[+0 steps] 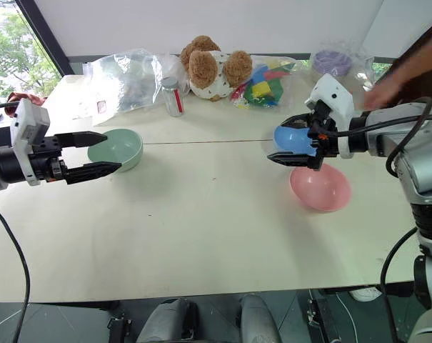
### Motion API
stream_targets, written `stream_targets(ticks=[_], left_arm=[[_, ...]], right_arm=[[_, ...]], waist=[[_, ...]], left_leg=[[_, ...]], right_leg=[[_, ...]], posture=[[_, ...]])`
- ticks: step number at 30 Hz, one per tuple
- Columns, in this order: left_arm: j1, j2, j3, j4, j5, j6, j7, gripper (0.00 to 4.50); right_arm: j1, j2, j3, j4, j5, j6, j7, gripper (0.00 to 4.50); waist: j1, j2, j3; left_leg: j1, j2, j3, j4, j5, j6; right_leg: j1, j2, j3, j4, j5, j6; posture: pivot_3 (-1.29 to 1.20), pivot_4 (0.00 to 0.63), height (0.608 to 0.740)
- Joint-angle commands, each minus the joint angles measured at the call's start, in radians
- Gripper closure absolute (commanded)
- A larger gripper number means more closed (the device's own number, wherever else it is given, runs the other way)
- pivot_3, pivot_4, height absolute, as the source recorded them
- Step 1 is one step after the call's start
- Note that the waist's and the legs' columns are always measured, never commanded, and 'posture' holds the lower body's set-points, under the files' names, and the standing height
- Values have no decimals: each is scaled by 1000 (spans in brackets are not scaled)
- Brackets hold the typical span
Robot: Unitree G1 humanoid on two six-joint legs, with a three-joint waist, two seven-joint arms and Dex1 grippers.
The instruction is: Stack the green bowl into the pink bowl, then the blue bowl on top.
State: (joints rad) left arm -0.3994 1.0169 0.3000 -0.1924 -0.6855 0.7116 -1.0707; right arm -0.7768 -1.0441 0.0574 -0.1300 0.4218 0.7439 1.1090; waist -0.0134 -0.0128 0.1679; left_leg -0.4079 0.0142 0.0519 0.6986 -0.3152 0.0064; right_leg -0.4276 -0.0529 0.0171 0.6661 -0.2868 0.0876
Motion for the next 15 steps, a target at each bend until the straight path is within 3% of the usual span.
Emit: stream_targets(ticks=[1, 15], left_arm=[[-15, 1, 9, -4, 2, -26, -8, 35], [-31, -22, -10, -13, -13, -14, -9, 35]], right_arm=[[-14, -5, -19, -13, -8, -18, 9, 0], [21, -8, -38, -44, -14, 26, -17, 0]], waist=[[0, 0, 0], [0, 0, 0]], left_leg=[[0, 0, 0, 0, 0, 0], [0, 0, 0, 0, 0, 0]], right_leg=[[0, 0, 0, 0, 0, 0], [0, 0, 0, 0, 0, 0]], posture=[[0, 150, 740], [0, 150, 740]])
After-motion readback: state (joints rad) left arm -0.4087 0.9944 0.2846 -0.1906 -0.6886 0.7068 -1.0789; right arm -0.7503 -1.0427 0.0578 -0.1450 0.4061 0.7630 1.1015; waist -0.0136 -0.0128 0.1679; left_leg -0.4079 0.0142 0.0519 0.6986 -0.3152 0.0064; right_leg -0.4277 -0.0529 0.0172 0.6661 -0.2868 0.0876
